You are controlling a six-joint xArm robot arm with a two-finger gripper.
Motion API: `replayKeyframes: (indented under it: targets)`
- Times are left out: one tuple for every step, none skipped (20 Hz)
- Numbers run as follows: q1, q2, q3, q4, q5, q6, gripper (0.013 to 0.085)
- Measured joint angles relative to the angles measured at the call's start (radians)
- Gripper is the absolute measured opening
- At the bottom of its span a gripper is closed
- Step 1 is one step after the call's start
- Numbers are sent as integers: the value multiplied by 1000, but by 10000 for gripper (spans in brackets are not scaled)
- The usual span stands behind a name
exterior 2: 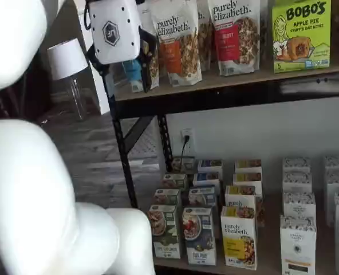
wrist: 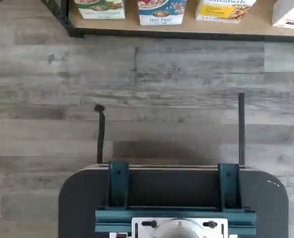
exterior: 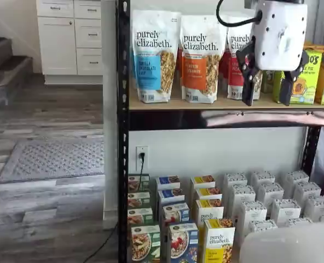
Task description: Pick up the blue and white box that is on the bottom shelf, the second box from the left
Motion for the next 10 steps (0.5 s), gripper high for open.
replayKeyframes:
  targets:
    - [11, 10, -9, -11, 17, 5, 850]
    - [37, 33, -28, -38, 52, 16, 850]
    - [42, 39, -33, -46, 63, 19, 850]
    - [43, 41, -36, -48, 67, 20, 850]
    - [44, 42, -37, -50, 68, 21, 850]
    - [45, 43, -37, -51, 68, 21, 850]
    - [46, 44, -36, -52, 66, 22, 850]
    - [47, 44, -35, -53, 63, 23, 850]
    - [48, 44, -31, -54, 57, 23, 850]
    - [47, 42, -26, -55, 49, 22, 850]
